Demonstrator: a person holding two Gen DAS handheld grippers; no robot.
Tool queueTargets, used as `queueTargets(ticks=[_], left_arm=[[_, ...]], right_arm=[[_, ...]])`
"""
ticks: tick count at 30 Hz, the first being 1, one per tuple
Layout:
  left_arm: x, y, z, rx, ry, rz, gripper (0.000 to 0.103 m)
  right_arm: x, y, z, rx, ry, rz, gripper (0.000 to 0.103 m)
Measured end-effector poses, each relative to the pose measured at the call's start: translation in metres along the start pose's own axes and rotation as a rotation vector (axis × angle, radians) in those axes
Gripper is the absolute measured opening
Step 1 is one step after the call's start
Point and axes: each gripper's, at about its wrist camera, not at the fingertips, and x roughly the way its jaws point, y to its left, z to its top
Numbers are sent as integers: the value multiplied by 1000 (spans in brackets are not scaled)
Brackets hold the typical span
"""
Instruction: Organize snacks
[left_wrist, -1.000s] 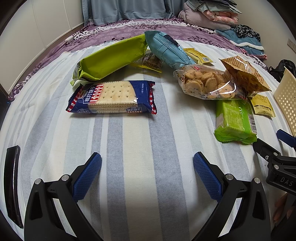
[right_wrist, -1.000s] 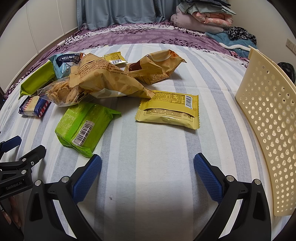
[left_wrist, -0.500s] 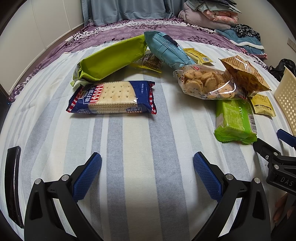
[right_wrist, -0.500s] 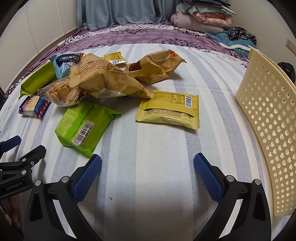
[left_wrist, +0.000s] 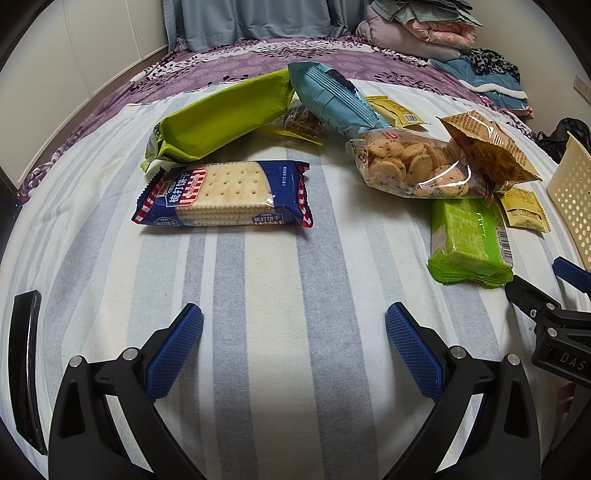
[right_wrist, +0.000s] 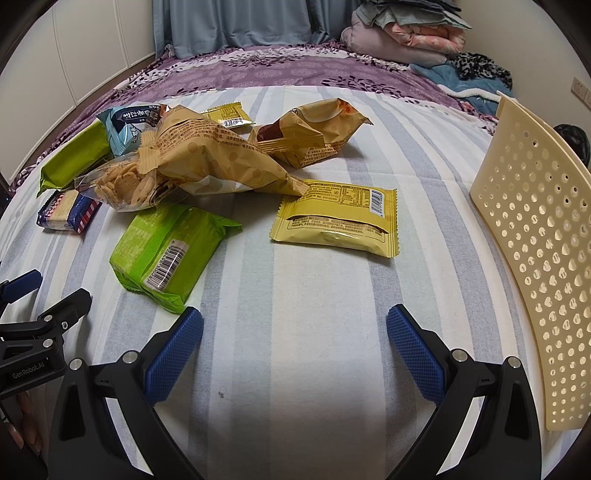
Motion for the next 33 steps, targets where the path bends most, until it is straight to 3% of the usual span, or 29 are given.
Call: queueTargets(ticks=[33], left_arm=[[-3,1,1,-1,-1,-1,101]], right_arm=[[0,1,-2,2,-5,1,98]])
